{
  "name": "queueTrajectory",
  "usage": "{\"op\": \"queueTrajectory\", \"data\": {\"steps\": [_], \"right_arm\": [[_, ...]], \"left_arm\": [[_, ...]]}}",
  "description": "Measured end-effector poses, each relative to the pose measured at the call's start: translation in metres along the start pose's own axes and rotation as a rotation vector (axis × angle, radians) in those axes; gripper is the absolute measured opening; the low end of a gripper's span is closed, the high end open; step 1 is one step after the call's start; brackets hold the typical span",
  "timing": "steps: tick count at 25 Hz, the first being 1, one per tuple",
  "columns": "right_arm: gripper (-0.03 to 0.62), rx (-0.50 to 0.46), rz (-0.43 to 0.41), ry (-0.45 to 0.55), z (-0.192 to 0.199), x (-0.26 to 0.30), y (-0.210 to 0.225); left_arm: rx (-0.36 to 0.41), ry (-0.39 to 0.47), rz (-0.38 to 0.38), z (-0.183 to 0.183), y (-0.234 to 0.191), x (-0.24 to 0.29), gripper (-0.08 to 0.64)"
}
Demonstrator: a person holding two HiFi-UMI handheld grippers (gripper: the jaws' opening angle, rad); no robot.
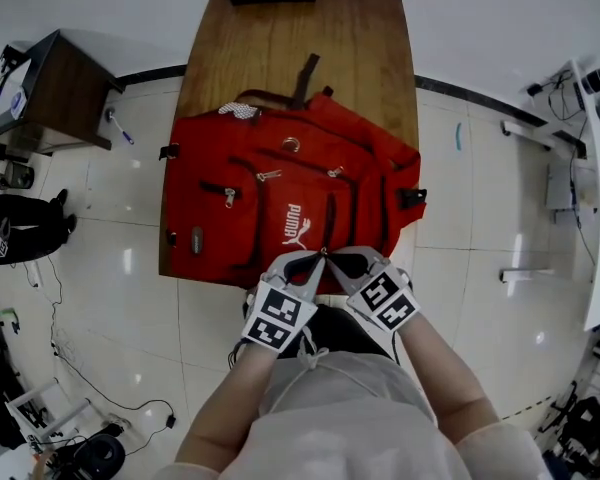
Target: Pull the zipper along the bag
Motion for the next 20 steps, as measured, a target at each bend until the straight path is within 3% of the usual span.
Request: {"op": "queueTrajectory", "data": {"steps": [4,7,14,20], "right_arm": [[0.008,-0.007,0.024,0.011,-0.006,-0.007,0.005],[0.006,-0.072,0.043,-0.025,-0.012,-0.008,0.005],[0.008,-0.09,0.109,-0.051,-0.023,-0.012,0.016],[0.008,-0.064,0.174,-0.035,-0.038,-0.013,0.037]], "left_arm": [[0.032,-0.077,-0.02,0.003,0.002,0.01,0.008],[0.001,-0.111,-0.032,0.002,0.0,0.012,0.008],[-0.104,-0.169,0.037,-0.005,-0.011,0.013,0.008],[-0.099,-0.188,0.064,-0.005,-0.012,0.014,0.008]]}}
Point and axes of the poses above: the fingertips, and each gripper's own axes: x forward along the fingers, y to its right, z out of its underside, the point moved 10 cm from there along -x, backward along the fingers, and after that the axes turned 2 degrees about -x, right-handed, at the moved point
